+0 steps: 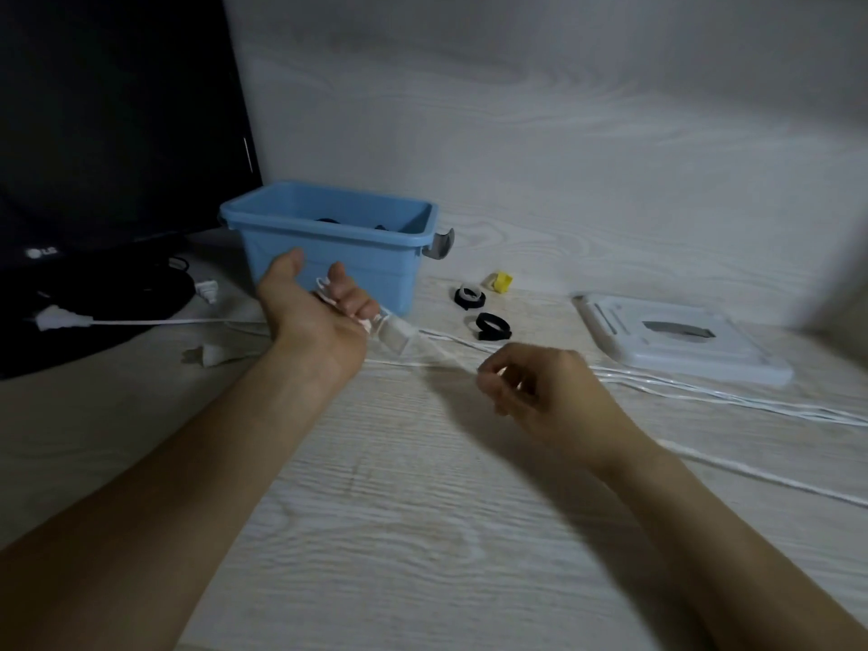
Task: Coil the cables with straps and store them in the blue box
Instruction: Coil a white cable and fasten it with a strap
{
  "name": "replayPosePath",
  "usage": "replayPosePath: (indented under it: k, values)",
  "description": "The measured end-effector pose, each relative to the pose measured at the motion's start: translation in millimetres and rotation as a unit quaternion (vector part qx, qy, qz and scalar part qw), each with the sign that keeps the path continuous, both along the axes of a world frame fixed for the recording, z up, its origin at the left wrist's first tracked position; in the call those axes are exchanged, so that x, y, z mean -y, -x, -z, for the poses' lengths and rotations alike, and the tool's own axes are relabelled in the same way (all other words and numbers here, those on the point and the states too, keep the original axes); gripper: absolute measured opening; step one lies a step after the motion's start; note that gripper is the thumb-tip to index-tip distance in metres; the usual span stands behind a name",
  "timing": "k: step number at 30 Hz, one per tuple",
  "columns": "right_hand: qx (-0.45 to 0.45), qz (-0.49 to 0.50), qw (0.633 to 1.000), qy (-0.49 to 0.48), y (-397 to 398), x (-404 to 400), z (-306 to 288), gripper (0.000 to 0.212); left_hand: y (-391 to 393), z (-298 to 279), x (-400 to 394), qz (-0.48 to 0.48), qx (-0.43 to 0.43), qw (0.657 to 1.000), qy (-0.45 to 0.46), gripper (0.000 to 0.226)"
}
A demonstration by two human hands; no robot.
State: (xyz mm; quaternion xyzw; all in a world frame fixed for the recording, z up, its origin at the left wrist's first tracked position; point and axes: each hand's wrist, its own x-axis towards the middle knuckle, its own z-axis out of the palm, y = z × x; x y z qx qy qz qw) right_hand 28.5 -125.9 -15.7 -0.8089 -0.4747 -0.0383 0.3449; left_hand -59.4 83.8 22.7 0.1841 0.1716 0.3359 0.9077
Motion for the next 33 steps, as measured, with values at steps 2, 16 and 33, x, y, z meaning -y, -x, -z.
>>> replayPosePath:
  k: [2, 16, 33]
  values:
    - [0.02, -0.05, 0.998, 0.042, 8.9, -3.5, 3.5, 0.006, -4.9, -0.3, 3.7, -0.016, 0.006, 1.0, -0.006, 0.031]
    - [-0.032, -0.131, 0.989, -0.063, 18.9, -6.7, 0.6, 0.022, -2.2, 27.5, 33.2, 0.081, -0.227, 0.631, -0.738, 0.017]
    - [-0.062, 0.056, 0.977, -0.196, 7.2, 2.0, -16.8, 0.033, 8.3, 2.9, 28.0, 0.313, -0.101, 0.861, -0.389, 0.055]
